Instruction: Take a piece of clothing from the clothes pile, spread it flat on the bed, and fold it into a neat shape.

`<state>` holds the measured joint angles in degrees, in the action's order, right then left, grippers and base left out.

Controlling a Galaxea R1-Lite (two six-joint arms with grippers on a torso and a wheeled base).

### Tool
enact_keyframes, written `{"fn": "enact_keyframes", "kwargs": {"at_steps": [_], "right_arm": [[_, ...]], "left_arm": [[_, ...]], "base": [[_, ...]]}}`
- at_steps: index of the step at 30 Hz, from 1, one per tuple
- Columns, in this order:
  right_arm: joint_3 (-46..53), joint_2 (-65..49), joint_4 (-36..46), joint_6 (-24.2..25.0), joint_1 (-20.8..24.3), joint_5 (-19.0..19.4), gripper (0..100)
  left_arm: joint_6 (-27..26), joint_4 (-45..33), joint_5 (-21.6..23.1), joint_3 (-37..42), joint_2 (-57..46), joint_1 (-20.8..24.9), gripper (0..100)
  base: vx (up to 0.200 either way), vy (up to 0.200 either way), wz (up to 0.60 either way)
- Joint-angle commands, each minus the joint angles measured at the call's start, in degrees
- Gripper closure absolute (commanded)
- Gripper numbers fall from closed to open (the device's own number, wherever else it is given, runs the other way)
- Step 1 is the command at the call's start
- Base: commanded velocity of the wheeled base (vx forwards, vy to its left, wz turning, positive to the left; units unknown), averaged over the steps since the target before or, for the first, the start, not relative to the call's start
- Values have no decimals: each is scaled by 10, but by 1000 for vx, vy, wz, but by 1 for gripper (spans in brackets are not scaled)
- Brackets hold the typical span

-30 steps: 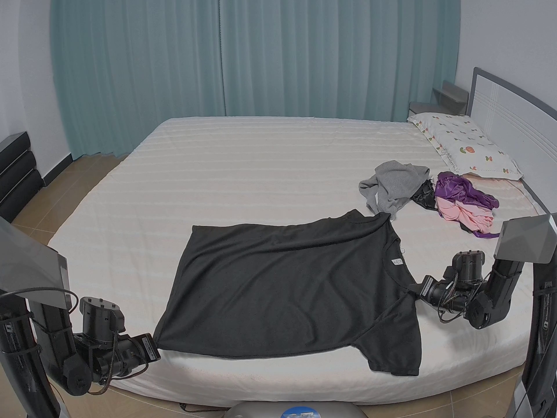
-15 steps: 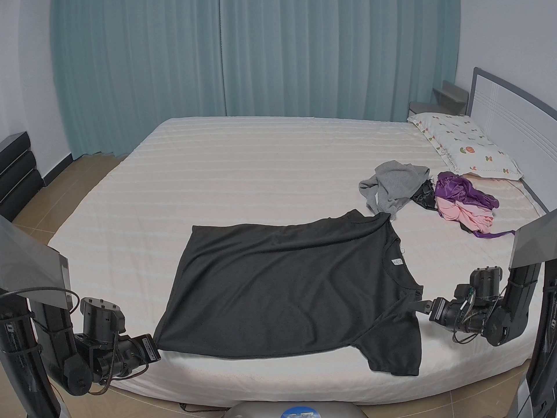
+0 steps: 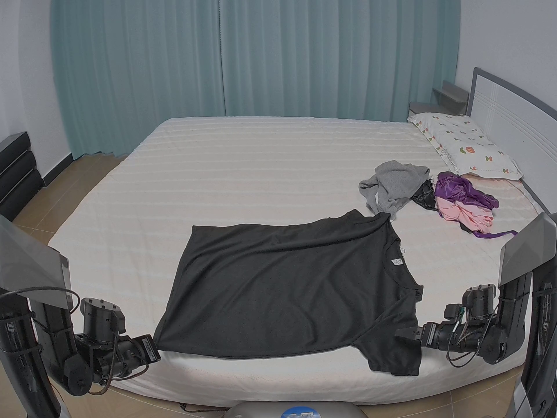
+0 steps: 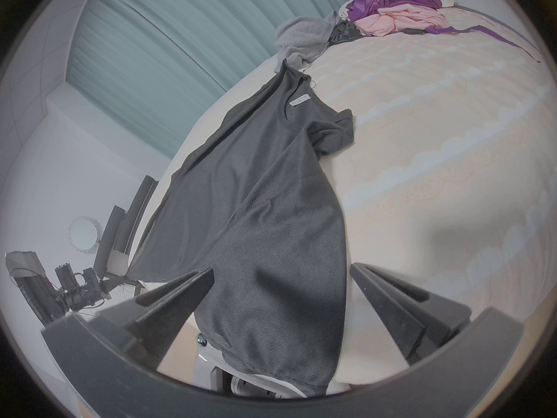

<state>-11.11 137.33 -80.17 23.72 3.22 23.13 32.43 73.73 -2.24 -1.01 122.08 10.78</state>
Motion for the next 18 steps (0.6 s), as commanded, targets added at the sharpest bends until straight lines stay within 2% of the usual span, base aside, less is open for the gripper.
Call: {"fn": "enact_keyframes", "kwargs": {"at_steps": [1, 5, 6, 12, 18], "right_arm": [[-1, 10, 1, -3, 6, -3, 0], [-3, 14, 1, -3, 14, -6, 0], [-3, 15, 1, -3, 14, -9, 100], [17, 5, -5, -3, -4, -10, 100], [59, -28, -5, -3, -36, 22, 100]], "left_arm": [[0, 1, 0, 6, 4, -1, 100], [0, 1, 0, 5, 9, -1, 100], [0, 1, 0, 5, 9, -1, 100], [-2, 0, 0, 7, 11, -2, 100], [-4, -2, 0, 9, 11, -5, 100]], "base": [[0, 0, 0], [0, 0, 0], [0, 0, 0], [0, 0, 0], [0, 0, 0]]}}
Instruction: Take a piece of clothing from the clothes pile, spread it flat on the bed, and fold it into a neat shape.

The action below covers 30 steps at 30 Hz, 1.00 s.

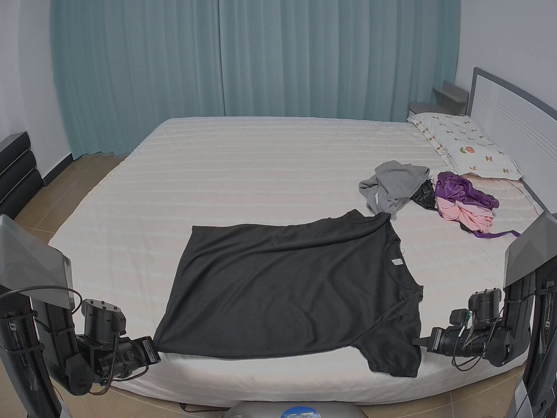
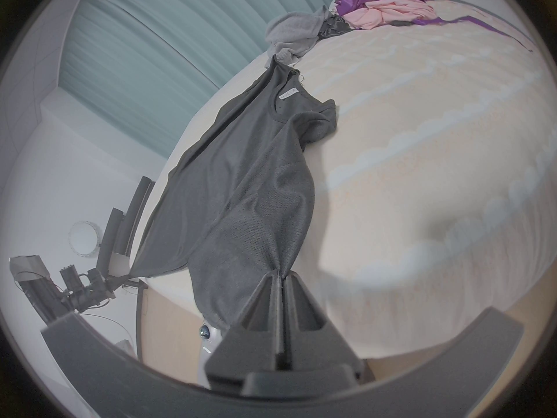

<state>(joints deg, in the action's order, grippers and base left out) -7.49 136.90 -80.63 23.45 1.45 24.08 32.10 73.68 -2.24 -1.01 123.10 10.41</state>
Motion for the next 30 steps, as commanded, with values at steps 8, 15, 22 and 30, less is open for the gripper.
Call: {"fn": "enact_keyframes", "kwargs": {"at_steps": [8, 15, 22, 30], "right_arm": [[75, -53, -8, 0, -61, 58, 100], [75, -74, 31, -3, -73, 60, 100], [75, -129, 153, -100, -107, 60, 100], [75, -138, 253, -216, -160, 62, 100]], "left_arm": [[-21, -13, 0, 9, 2, -21, 100], [-38, -27, 4, 9, 3, -34, 100], [-62, -67, 5, 9, 2, -34, 100], [-85, -107, 5, 10, 3, -33, 100]], "base": [[0, 0, 0], [0, 0, 0], [0, 0, 0], [0, 0, 0]]}}
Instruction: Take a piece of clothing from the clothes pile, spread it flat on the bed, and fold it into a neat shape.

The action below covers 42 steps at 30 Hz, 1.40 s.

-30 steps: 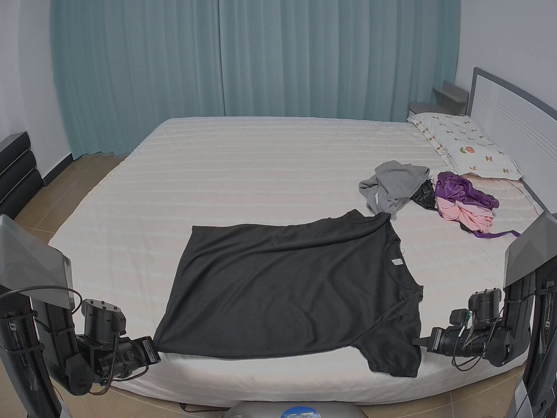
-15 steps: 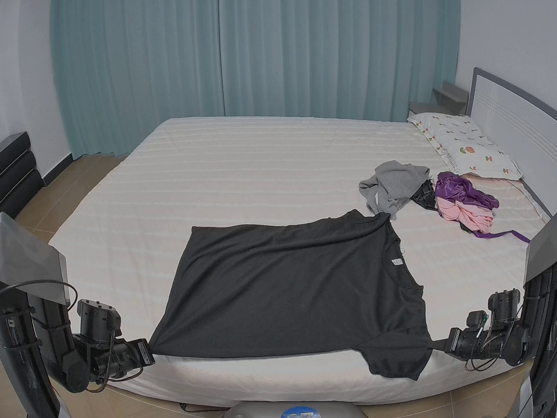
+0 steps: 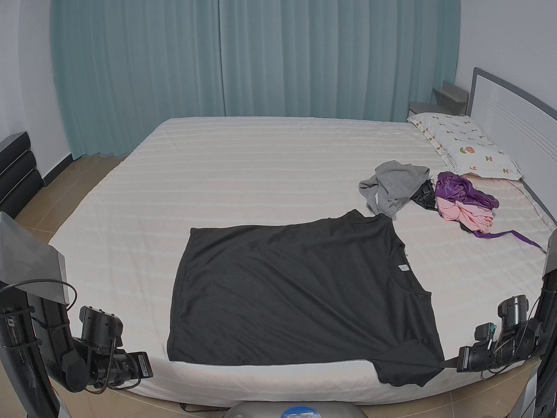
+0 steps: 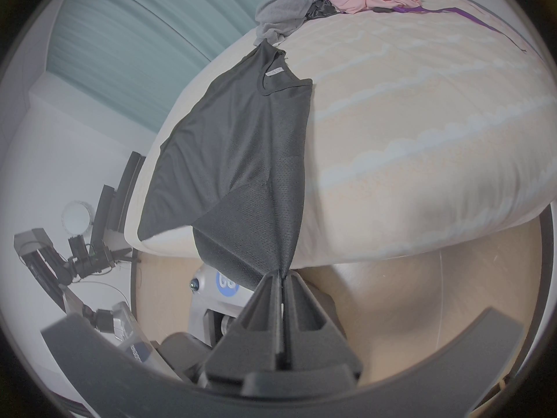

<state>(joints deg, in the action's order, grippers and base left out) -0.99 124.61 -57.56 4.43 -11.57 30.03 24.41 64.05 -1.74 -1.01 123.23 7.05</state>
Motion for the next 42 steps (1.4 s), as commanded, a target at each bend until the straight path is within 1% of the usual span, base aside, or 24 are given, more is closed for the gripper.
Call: {"fn": "enact_keyframes", "kwargs": {"at_steps": [1, 8, 11, 12, 17, 19, 20, 21, 22, 23, 24, 28, 29, 32, 34, 36, 39, 42], "right_arm": [[10, -13, 24, -30, -31, 2, 100], [10, -1, 20, -35, -27, 2, 100], [10, 16, 0, -35, -24, 1, 100], [10, 20, -6, -35, -22, 1, 0], [9, 8, -41, -20, -19, 2, 0], [6, -3, -69, 10, -17, 3, 0], [5, -4, -72, 14, -17, 3, 0], [-2, -16, -104, 66, -5, 1, 0], [-9, -19, -119, 91, 7, -2, 0], [-10, -19, -122, 97, 10, -4, 0], [-17, -21, -142, 125, 29, -10, 0], [-34, -17, -175, 160, 72, -35, 0], [-37, -17, -177, 164, 76, -37, 0], [-60, -15, -178, 205, 103, -55, 0], [-67, -17, -178, 230, 109, -57, 0], [-68, -19, -178, 245, 111, -57, 0], [-67, -17, -178, 250, 110, -56, 0], [-67, -13, -178, 260, 107, -56, 0]], "left_arm": [[-9, -10, 0, 10, 3, 2, 100], [-3, -7, 2, 5, 18, 4, 100], [-1, -4, 3, 0, 18, 4, 100], [1, -4, 3, 0, 18, 4, 100], [20, -1, 3, -10, 7, 2, 100], [33, -1, 3, -19, -4, 2, 100], [34, -1, 3, -20, -5, 2, 100], [41, -1, 3, -26, -16, 2, 100], [42, -1, 3, -29, -23, 2, 100], [42, -1, 3, -29, -26, 2, 100], [45, -1, 7, -36, -37, 2, 100], [68, 0, 29, -44, -63, 0, 100], [71, 0, 31, -45, -66, 1, 100], [85, -1, 37, -52, -71, 0, 100], [86, -1, 36, -53, -67, -1, 100], [86, -1, 37, -57, -66, -8, 100], [87, -1, 38, -64, -64, -22, 100], [106, -1, 39, -74, -61, -37, 100]], "base": [[0, 0, 0], [0, 0, 0], [0, 0, 0], [0, 0, 0], [0, 0, 0], [0, 0, 0], [0, 0, 0], [0, 0, 0], [0, 0, 0], [0, 0, 0], [0, 0, 0], [0, 0, 0], [0, 0, 0], [0, 0, 0], [0, 0, 0], [0, 0, 0], [0, 0, 0], [0, 133, 0]]}}
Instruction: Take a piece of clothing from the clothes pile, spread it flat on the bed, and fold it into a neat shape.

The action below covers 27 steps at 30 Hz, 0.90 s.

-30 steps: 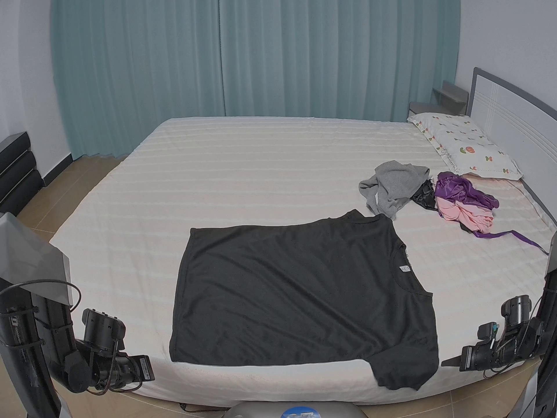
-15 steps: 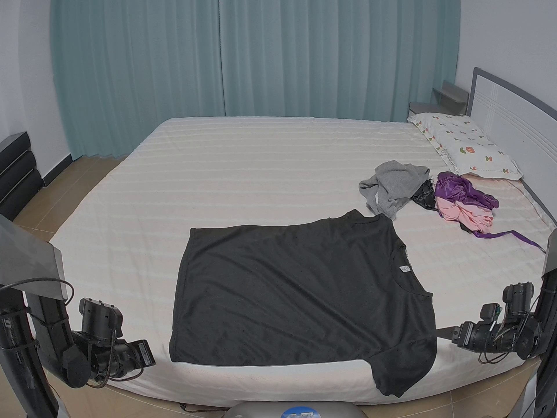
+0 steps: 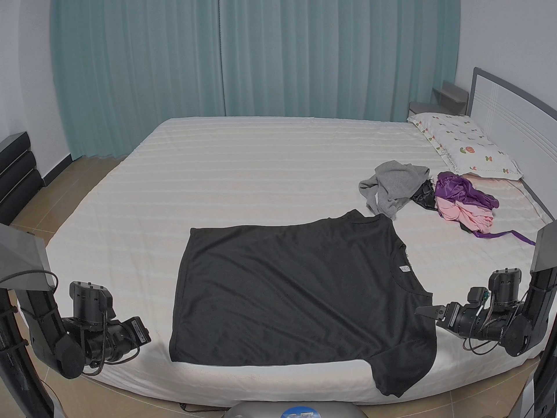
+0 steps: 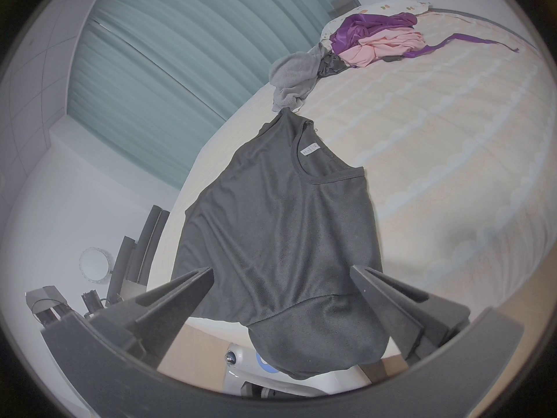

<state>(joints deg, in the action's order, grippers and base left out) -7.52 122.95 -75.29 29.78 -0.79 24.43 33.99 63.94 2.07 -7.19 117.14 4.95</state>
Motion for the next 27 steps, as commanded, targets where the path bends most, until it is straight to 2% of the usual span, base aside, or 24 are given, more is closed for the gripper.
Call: {"fn": "enact_keyframes", "kwargs": {"at_steps": [1, 4, 14, 20, 21, 27], "right_arm": [[-3, 4, 0, 10, -2, 0, 0], [-4, 4, -1, 17, -3, 1, 0], [-3, 4, -1, 18, -2, 4, 0], [-1, 4, -1, 18, 0, 4, 0], [-1, 4, -1, 18, 0, 4, 0], [-1, 4, 0, 18, 2, 4, 0]], "left_arm": [[15, 0, 0, -13, 0, -16, 100], [16, 0, 0, -12, 0, -13, 100], [17, 0, 0, -9, 0, -5, 100], [35, 0, 0, -4, -1, 16, 100], [36, 0, 0, -1, 0, 19, 0], [37, 0, -1, 2, -3, 31, 0]], "base": [[0, 200, 0], [0, 200, 0], [0, 0, 0], [0, 0, 0], [0, 0, 0], [0, 0, 0]]}}
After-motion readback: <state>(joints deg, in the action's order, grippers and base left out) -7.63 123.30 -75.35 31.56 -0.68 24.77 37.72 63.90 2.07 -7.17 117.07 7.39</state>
